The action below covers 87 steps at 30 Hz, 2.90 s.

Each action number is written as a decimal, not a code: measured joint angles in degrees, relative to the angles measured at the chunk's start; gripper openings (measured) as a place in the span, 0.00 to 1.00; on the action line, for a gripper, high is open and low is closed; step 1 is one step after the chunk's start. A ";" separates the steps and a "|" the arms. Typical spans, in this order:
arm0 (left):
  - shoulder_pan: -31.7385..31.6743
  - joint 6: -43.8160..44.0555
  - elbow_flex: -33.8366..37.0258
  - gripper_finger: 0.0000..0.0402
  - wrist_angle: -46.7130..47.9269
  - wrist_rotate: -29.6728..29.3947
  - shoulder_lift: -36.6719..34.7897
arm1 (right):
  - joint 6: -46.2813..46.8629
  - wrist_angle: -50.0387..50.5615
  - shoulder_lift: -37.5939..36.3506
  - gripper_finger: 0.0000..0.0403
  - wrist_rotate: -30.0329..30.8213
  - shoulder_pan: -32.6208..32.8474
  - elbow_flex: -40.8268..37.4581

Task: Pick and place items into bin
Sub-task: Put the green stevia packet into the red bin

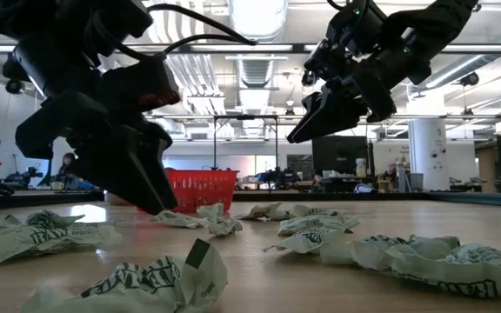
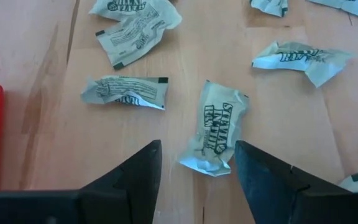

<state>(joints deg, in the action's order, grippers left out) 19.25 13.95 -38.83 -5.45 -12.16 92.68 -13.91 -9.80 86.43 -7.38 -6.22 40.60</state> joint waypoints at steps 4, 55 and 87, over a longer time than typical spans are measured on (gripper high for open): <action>0.38 -0.74 -0.12 0.46 0.05 -0.04 0.00 | -0.02 -0.01 0.02 0.33 0.00 -0.04 0.00; -0.30 -1.94 -7.02 0.00 29.21 -28.22 -10.55 | 0.45 -3.36 0.04 0.33 -0.02 -0.05 -3.56; -4.62 -5.21 -5.53 0.45 28.25 -27.15 -16.31 | -3.11 -7.13 9.17 0.33 -6.77 5.23 -2.05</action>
<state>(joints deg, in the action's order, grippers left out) 14.64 8.74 -44.36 22.80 -39.31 76.38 -17.02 -16.93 95.60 -14.14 -0.99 38.55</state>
